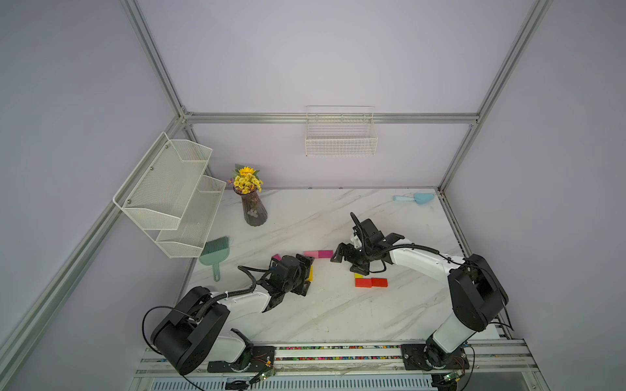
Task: Assemble the letter c with building blocks
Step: Assemble the building block at the center of the board.
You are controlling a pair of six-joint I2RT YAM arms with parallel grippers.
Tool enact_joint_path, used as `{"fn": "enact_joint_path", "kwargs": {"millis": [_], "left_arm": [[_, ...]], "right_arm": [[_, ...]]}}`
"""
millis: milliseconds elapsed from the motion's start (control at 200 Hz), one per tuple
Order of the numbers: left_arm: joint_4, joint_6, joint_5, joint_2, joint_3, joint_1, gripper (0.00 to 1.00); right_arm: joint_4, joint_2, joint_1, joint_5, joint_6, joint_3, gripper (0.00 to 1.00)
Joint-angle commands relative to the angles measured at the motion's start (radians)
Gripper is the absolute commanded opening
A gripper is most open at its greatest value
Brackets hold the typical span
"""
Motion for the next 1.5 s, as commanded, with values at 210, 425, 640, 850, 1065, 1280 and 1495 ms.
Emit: {"fn": "enact_joint_path", "kwargs": {"millis": [210, 425, 640, 850, 1065, 1280, 1495], "left_arm": [[0.034, 0.007, 0.013, 0.015, 0.022, 0.010, 1.00], [0.044, 0.006, 0.018, 0.026, 0.027, 0.011, 1.00], [0.048, 0.006, 0.023, 0.029, 0.027, 0.013, 1.00], [0.046, 0.008, 0.026, 0.026, 0.025, 0.018, 1.00], [0.037, 0.013, 0.027, 0.014, 0.022, 0.026, 1.00], [0.036, 0.018, 0.033, 0.007, 0.021, 0.033, 1.00], [0.018, 0.027, 0.053, -0.025, 0.024, 0.033, 1.00]], "right_arm": [[-0.014, 0.003, -0.004, 0.000, -0.002, 0.022, 0.95], [-0.014, 0.002, -0.004, 0.000, -0.001, 0.021, 0.94], [-0.018, 0.001, -0.004, 0.001, 0.000, 0.023, 0.94], [-0.018, 0.002, -0.004, 0.001, 0.001, 0.023, 0.94], [-0.018, 0.002, -0.004, 0.000, 0.002, 0.024, 0.94], [-0.018, 0.002, -0.004, -0.002, 0.001, 0.027, 0.94], [-0.018, 0.001, -0.004, -0.014, -0.017, 0.033, 0.94]]}}
